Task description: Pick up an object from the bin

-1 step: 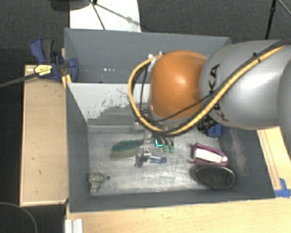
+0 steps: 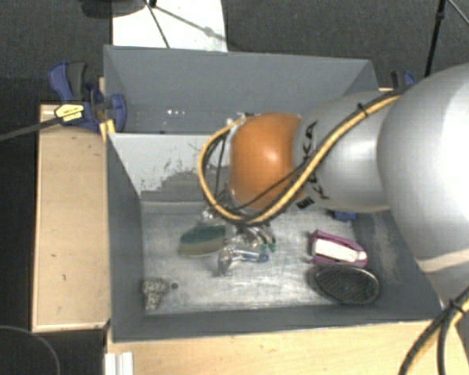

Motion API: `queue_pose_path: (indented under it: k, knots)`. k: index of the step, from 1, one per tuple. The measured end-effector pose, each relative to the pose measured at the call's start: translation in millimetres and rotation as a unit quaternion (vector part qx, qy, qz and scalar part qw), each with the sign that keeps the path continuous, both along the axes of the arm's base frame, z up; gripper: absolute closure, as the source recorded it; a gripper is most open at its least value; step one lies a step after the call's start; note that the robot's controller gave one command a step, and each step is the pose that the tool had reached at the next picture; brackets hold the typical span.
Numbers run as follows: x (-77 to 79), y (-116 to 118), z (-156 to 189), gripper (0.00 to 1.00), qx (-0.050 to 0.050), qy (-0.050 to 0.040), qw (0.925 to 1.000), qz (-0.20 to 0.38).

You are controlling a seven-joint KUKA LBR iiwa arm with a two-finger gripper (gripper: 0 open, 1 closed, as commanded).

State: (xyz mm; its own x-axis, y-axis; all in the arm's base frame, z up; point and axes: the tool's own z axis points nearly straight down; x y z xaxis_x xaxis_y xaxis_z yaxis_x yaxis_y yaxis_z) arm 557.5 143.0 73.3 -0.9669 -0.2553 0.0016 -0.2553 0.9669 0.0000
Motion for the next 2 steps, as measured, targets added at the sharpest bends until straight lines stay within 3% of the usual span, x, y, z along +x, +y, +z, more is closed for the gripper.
queue_pose_path:
  k: [1, 2]
  knots:
    - [1.2, 1, 5, 1.0, 0.001, -0.0018, 1.0, -0.002]
    - [5.9, -22, 180, 1.0, 0.001, -0.0063, 0.9986, 0.053]
